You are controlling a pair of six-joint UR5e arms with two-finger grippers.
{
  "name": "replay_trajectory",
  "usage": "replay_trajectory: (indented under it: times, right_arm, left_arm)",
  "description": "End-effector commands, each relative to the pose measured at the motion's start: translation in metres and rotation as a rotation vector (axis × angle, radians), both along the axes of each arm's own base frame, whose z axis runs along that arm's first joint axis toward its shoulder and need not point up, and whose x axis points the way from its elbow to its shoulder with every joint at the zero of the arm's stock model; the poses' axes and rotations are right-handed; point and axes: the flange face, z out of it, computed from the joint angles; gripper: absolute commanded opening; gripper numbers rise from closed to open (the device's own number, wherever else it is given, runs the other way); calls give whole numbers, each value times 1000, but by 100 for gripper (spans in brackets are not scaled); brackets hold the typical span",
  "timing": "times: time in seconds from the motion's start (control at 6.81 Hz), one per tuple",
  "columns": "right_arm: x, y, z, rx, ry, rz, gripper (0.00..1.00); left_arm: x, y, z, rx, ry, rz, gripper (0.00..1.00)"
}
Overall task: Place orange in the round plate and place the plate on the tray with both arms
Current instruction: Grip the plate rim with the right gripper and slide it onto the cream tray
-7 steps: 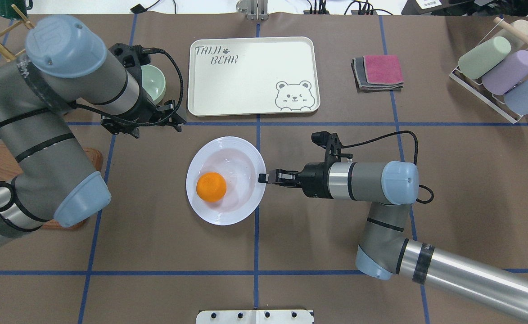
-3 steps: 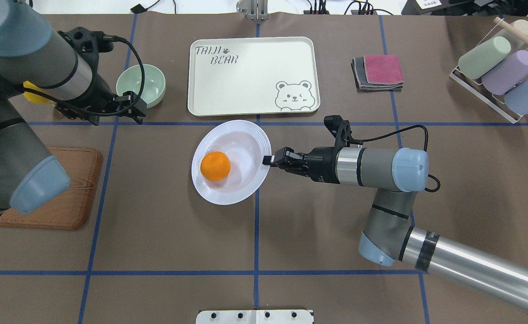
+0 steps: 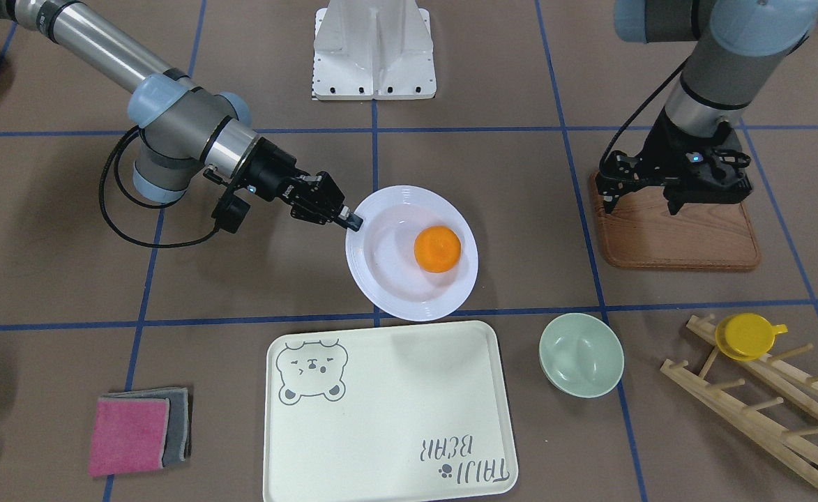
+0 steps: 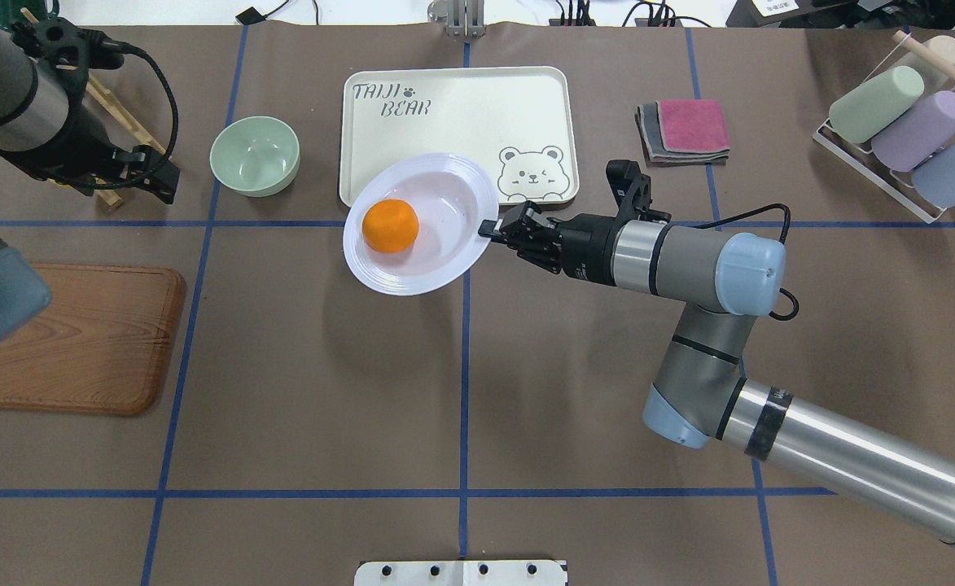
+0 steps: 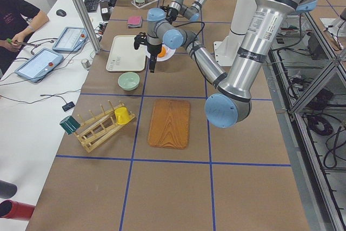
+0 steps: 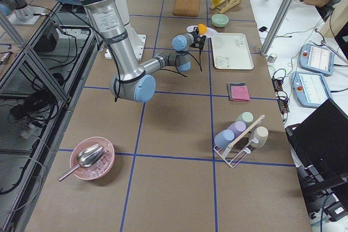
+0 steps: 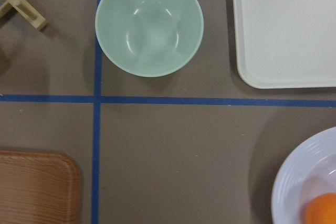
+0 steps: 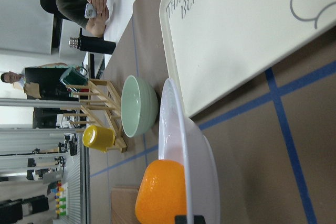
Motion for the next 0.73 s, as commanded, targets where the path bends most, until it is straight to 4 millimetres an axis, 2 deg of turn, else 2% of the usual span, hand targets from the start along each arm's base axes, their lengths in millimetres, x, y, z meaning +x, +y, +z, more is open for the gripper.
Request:
replay_trajectory:
  times: [0.0,0.29,0.59]
  right_arm:
    - [-4,-27,-3,-96,-33,175,0]
    - [-26,-56,7,-172,56,309,0]
    - [-42,-67,-11,-211,137,339,0]
  left_arm:
    - [-19,-5,12,17,-21,6,98]
    - [-19,-5,13,17,-21,6,98]
    - [-19,-5,13,16,-22,6,98]
